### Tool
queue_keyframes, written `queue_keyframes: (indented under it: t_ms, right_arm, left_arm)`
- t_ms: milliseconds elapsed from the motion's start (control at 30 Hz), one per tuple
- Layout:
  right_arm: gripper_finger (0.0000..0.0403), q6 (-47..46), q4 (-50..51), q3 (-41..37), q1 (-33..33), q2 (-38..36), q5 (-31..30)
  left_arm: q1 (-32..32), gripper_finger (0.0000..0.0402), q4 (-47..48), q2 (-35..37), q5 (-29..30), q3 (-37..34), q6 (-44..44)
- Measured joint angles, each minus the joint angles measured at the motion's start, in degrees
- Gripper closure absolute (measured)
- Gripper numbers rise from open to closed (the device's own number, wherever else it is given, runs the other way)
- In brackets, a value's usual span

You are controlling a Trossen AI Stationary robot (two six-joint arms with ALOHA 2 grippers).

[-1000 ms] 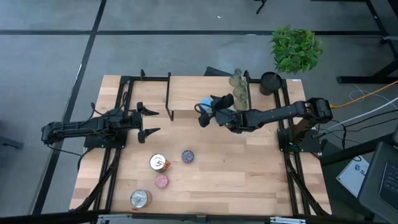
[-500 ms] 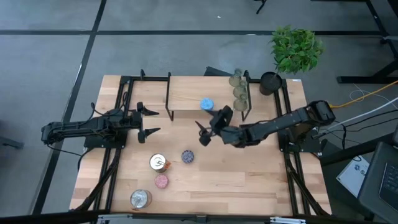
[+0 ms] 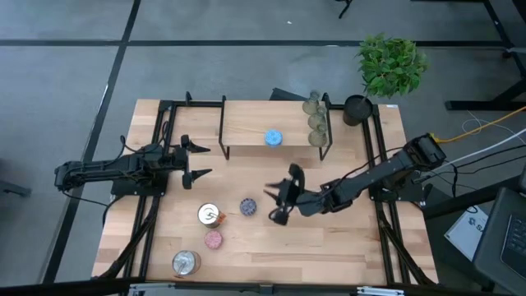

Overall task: Pick & Place candle stick holders
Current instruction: Put the patterned red scented candle on the shelf aligned with the patterned blue scented candle

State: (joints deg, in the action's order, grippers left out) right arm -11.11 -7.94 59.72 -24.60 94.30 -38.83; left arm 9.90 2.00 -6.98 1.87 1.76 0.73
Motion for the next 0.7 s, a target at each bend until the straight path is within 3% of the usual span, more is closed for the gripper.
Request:
queue_keyframes:
  t_ms: [133,233,700]
  right_arm:
    - [0.0347,-0.7,1.5,0.0,-0.3,0.0,12.1]
    - [0.0351,-1.5,1.5,0.0,-0.3,0.0,17.6]
    - [0.0352,-1.7,1.8,0.0,2.1,0.0,18.4]
  left_arm:
    - [0.0,0.0038,0.0,0.0,0.0,0.0,0.0]
    - [0.0,0.0038,0.0,0.0,0.0,0.0,0.0]
    - [0.0,0.0038,0.0,0.0,0.0,0.0,0.0]
